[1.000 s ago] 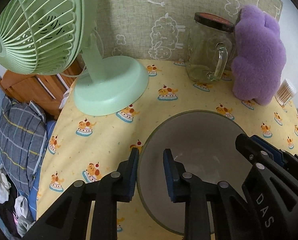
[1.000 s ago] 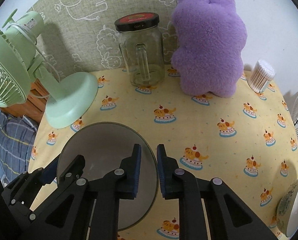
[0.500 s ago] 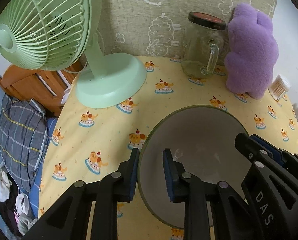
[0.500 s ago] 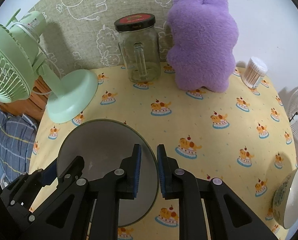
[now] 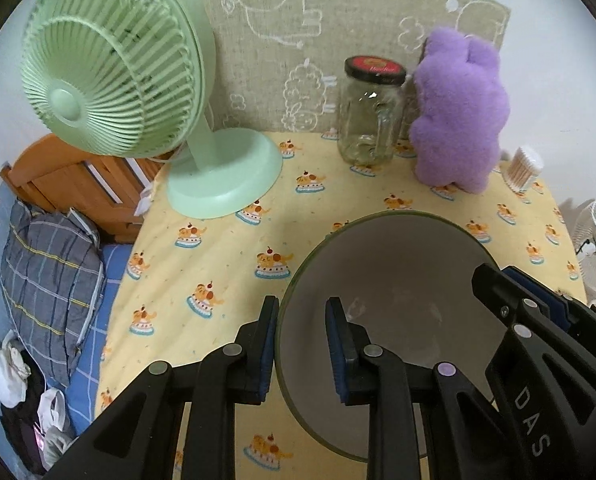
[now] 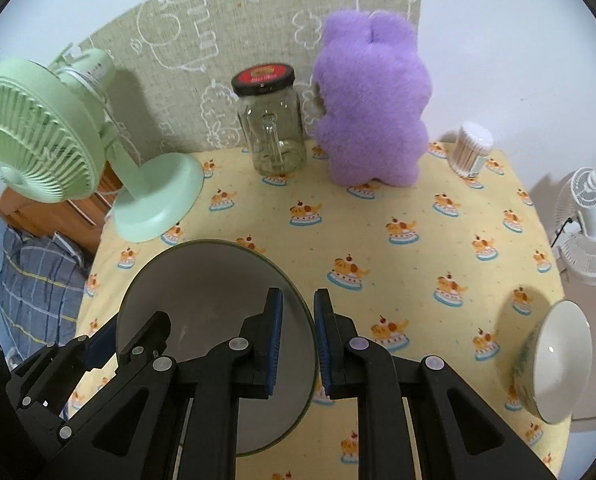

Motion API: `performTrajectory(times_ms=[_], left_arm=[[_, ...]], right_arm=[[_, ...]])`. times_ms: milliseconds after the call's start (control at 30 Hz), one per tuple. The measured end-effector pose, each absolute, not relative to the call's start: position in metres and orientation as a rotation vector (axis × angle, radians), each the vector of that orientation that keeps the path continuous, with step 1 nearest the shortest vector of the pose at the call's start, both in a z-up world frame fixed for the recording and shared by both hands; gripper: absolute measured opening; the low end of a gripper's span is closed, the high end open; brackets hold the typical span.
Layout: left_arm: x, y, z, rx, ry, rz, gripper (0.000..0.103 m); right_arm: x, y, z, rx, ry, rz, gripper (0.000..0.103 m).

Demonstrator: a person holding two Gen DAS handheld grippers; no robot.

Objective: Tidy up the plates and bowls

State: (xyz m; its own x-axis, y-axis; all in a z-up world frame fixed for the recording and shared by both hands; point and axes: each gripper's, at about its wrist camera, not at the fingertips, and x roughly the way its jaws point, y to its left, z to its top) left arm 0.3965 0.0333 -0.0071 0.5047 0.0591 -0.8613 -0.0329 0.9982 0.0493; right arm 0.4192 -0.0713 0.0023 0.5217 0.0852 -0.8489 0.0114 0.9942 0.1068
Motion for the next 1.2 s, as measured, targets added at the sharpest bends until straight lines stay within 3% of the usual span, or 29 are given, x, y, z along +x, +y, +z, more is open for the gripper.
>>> performTrajectory(times_ms=[667,1200], left_arm=[[0.301,0.038,0.04,0.05,0.971,-0.002,0.022],[0.212,0.07,0.044,0.056,0.953,-0.065,0.022]], right_arm=[[0.316,-0.068,0.056,0.098,0.939,0.008,0.02],[0.213,-0.034,0.066,0.093,0.926,-0.055,0.02]])
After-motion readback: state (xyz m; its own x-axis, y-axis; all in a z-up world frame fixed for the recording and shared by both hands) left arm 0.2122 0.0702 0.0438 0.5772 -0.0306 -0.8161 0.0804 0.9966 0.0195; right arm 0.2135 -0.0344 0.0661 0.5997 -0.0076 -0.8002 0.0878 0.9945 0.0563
